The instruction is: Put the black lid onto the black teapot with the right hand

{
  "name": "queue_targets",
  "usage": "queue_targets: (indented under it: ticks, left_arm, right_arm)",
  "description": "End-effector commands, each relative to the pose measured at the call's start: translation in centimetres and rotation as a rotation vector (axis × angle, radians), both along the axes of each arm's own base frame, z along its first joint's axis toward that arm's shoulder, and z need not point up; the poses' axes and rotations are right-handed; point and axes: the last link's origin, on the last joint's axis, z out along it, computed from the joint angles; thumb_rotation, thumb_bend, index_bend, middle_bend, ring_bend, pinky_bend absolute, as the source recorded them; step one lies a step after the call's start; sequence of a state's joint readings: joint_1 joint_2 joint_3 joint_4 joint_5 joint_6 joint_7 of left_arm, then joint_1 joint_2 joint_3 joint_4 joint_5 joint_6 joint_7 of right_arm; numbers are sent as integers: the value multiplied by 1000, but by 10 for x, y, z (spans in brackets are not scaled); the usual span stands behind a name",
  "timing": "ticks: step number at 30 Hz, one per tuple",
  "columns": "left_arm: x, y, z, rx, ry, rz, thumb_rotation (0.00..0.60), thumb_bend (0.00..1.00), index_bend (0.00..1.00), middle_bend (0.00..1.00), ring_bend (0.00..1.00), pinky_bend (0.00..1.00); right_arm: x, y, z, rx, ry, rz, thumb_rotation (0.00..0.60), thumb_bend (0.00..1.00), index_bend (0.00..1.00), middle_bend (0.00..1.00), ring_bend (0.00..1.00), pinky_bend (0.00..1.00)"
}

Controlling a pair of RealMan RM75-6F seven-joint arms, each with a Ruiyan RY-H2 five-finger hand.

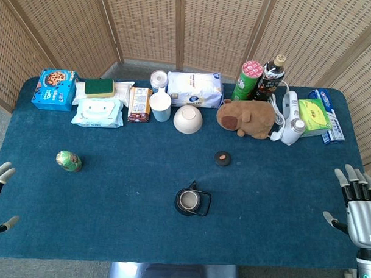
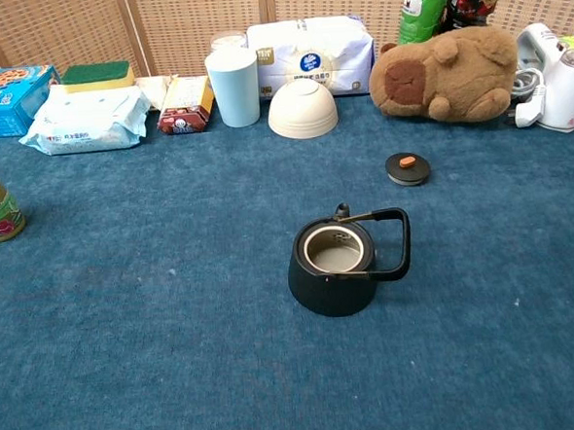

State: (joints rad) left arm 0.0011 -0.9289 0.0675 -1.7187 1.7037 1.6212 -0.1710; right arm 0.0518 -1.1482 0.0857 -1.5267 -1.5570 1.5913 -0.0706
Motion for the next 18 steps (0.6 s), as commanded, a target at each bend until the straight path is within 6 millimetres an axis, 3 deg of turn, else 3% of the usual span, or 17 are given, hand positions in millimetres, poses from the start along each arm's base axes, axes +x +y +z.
queue_targets:
  ticks: [1,6,9,13,18]
  left_arm:
    - [0,-2,3,2,-1,6,600,107,0,0,0,46]
    - [0,-4,12,15,-16,18,600,107,0,0,0,46]
    - [-2,-5,17,33,-23,36,600,107,0,0,0,45]
    - [-3,-3,19,33,-45,45,600,107,0,0,0,45]
    - [-3,-2,20,50,-37,52,600,107,0,0,0,45]
  right_arm:
    - [-1,-1,0,1,5,-8,600,0,0,0,0,0]
    - [-4,-3,-3,8,10,-25,600,0,10,0,0,0]
    - [-4,-8,-10,43,1,-33,600,0,103,0,0,0]
    - [2,-30,-22,137,27,-30,600,0,205,0,0,0]
    - [17,-62,-36,224,18,-20,600,8,217,0,0,0]
